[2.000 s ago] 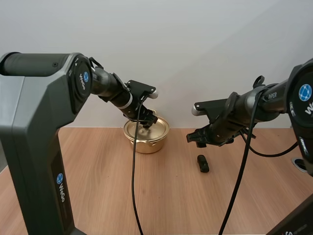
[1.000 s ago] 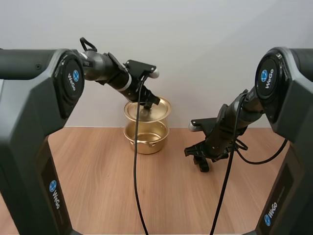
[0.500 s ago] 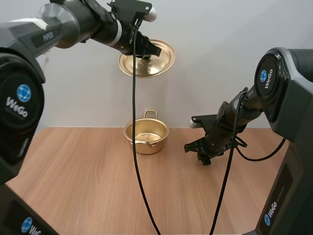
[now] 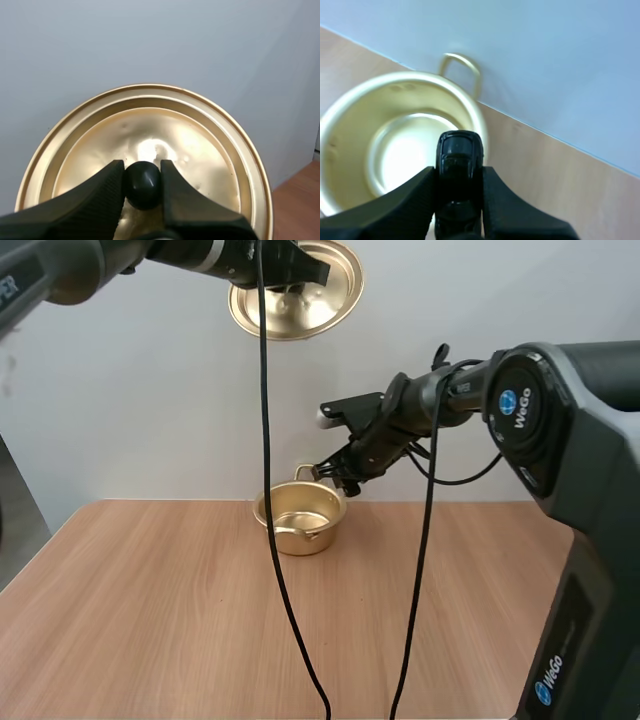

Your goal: Open the pot, put the car inside, and close it

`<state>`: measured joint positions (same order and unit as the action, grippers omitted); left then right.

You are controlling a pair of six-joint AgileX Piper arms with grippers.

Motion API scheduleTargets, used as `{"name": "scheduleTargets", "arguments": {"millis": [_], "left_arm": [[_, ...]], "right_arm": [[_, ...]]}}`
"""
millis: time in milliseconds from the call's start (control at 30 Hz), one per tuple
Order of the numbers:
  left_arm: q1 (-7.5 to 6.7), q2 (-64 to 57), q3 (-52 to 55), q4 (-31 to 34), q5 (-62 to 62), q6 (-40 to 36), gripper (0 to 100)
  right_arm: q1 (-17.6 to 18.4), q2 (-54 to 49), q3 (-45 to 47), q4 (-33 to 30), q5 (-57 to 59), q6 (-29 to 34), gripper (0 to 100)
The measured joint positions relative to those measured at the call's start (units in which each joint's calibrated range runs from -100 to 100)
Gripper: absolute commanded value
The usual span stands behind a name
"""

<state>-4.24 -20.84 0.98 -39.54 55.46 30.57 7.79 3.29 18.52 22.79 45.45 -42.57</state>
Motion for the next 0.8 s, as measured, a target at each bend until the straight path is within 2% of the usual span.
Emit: {"name": "scheduleTargets", "arguments": {"millis": [133, 300, 333, 433, 467, 500, 533, 633, 733, 767, 800], "left_arm": [[1.07, -0.9, -1.4, -0.4, 2.0, 0.0, 0], [3.36, -0.9, -3.0, -2.8, 4.4, 0.0, 0], [3.8, -0.9, -3.1, -3.4, 4.4, 0.0, 0], [4.4, -0.9, -3.2, -3.6, 5.9, 0.0, 0], [4.4, -0.9, -3.2, -3.6, 6.6, 0.0, 0], [4.4, -0.9, -3.2, -3.6, 7.3, 0.0, 0], [4.4, -0.9, -3.2, -4.0, 8.0, 0.0, 0], [4.4, -0.9, -3.2, -4.0, 8.7, 0.0, 0], [4.4, -0.8, -3.2, -4.0, 8.7, 0.0, 0], [4.4, -0.8, -3.2, -3.7, 8.7, 0.0, 0], [4.4, -0.8, -3.2, -3.0, 8.7, 0.0, 0]], "right_arm": [[2.0, 5.4, -3.2, -0.1, 0.7, -1.0, 0], [3.1, 11.1, -4.9, -0.3, 0.2, -1.1, 0], [3.1, 12.1, -5.1, -0.1, 0.1, -1.1, 6], [3.1, 13.7, -5.1, 0.1, -0.1, -1.1, 64], [3.1, 13.5, -5.1, 0.4, -0.5, -1.1, 74], [3.1, 13.3, -5.1, 1.0, -1.2, -1.1, 76], [3.1, 13.0, -5.2, 1.3, -1.3, -1.1, 71], [2.9, 11.6, -5.2, 1.3, -0.6, -1.1, 44], [1.5, 8.6, -5.0, 1.5, 2.0, -0.2, 14], [0.8, 7.3, -4.9, 1.8, 3.4, 0.6, 1], [0.1, 6.3, -4.9, 2.0, 3.8, 1.2, 0]]}}
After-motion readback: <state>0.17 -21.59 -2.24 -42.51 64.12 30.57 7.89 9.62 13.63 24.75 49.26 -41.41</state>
